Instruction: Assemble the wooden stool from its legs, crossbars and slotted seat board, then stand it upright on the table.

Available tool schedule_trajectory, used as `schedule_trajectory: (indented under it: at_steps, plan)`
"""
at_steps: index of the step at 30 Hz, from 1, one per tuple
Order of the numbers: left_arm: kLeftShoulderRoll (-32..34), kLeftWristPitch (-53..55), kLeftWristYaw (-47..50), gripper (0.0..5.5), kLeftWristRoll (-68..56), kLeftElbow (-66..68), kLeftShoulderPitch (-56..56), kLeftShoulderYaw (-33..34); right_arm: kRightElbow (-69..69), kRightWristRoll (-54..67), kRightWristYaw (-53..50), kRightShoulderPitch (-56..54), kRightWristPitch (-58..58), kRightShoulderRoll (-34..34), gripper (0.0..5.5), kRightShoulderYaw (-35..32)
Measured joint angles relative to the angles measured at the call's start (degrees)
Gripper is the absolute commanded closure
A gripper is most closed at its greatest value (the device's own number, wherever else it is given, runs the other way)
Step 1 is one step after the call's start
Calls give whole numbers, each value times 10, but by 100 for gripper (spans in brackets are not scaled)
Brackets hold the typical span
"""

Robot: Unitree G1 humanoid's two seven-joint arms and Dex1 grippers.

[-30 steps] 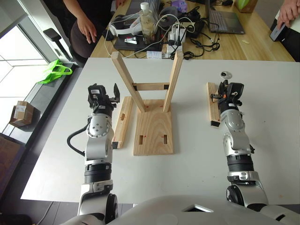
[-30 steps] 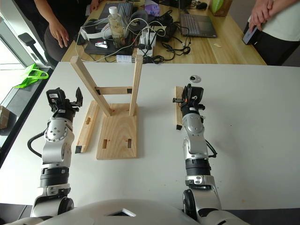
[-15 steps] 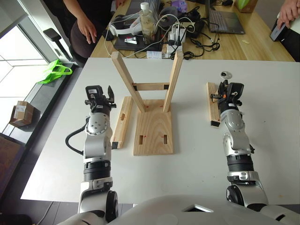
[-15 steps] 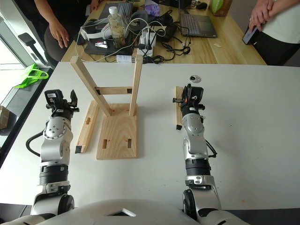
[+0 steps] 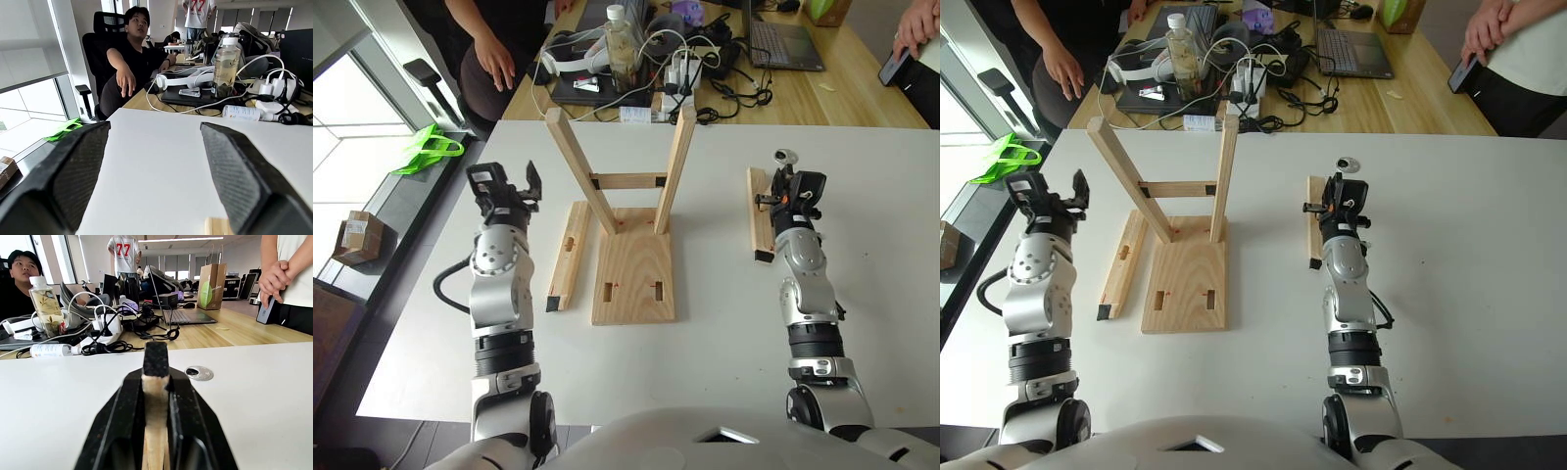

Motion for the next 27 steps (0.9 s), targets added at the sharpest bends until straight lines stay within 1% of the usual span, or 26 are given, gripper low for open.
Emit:
schedule_trajectory:
  at_steps: [3,4,5,8,12,15,19,23,27]
  plan:
    - [2,29,-15,210,-85,-63,-48,32,-11,43,35,-15,-24,-2,514,-17]
    - [1,35,-21,210,-103,-76,-59,35,-16,53,42,-19,-28,-2,514,-21]
    - [-1,58,-38,210,-149,-98,-68,35,-26,85,63,-21,-35,2,514,-29]
    - [-16,150,-91,210,-329,-164,-68,30,-71,247,129,-22,-16,30,514,-75]
    - [-25,221,-106,210,-503,-211,-56,29,-129,471,171,-24,62,42,514,-139]
    - [-23,256,-108,210,-630,-244,-41,26,-198,667,212,-23,155,34,514,-168]
    - [-7,283,-97,210,-772,-264,-22,0,-289,844,290,-17,259,-10,514,-171]
    - [19,298,-87,210,-848,-273,-12,-44,-319,883,325,10,314,-35,514,-149]
    - [47,306,-86,210,-883,-287,-9,-85,-332,885,344,32,341,-45,514,-118]
